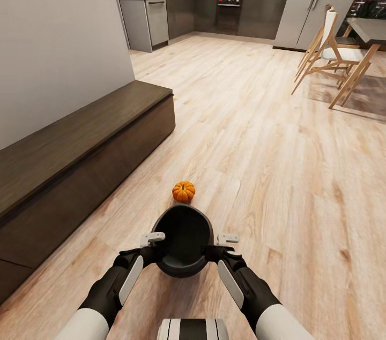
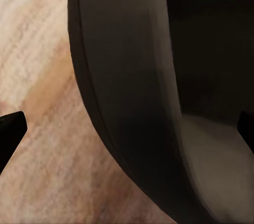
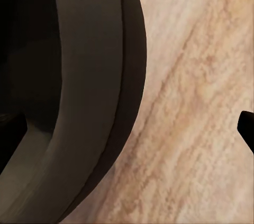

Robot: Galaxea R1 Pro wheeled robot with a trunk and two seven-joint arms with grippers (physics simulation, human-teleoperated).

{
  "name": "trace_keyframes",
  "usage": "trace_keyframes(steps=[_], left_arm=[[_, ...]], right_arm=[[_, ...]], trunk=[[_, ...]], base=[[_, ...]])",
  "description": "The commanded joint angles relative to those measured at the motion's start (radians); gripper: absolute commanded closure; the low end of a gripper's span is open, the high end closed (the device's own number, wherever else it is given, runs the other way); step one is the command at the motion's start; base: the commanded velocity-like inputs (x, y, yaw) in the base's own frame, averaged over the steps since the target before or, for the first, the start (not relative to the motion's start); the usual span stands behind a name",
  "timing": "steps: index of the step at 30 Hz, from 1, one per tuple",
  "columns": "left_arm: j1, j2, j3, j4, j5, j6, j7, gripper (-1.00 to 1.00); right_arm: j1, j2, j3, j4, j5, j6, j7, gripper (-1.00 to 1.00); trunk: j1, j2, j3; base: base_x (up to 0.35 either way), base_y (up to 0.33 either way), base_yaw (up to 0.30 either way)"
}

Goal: Place each of the two pumpkins and all three candles from the living room inside a cabinet in the living room (use any cabinet), then make sure every cabinet is closed, and position the cauldron so it is next to a table in the living room.

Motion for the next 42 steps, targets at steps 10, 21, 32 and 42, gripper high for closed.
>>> trace_keyframes(steps=[10, 21, 32, 42], left_arm=[[0.0, 0.0, -0.003, -0.002, 0.011, 0.005, 0.01, -1.0], [0.0, 0.0, -0.004, -0.002, 0.011, 0.005, 0.01, -1.0], [0.0, 0.0, -0.003, -0.002, 0.011, 0.005, 0.01, -1.0], [0.0, 0.0, -0.003, -0.001, 0.011, 0.005, 0.01, -1.0]], right_arm=[[-0.001, 0.0, 0.002, 0.007, -0.006, 0.002, -0.01, -1.0], [-0.001, 0.0, 0.002, 0.008, -0.007, -0.001, -0.017, -1.0], [-0.001, 0.0, 0.002, 0.009, -0.007, -0.009, -0.017, -1.0], [-0.001, 0.0, 0.002, 0.009, -0.007, -0.009, -0.017, 1.0]], trunk=[[0.0, 0.0, -0.001], [0.001, -0.001, -0.012], [0.001, -0.001, -0.012], [0.001, -0.001, -0.012]], base=[[0.0, 0.0, 0.0], [0.0, 0.0, 0.0], [0.0, 0.0, 0.0], [0.0, 0.0, 0.0]])
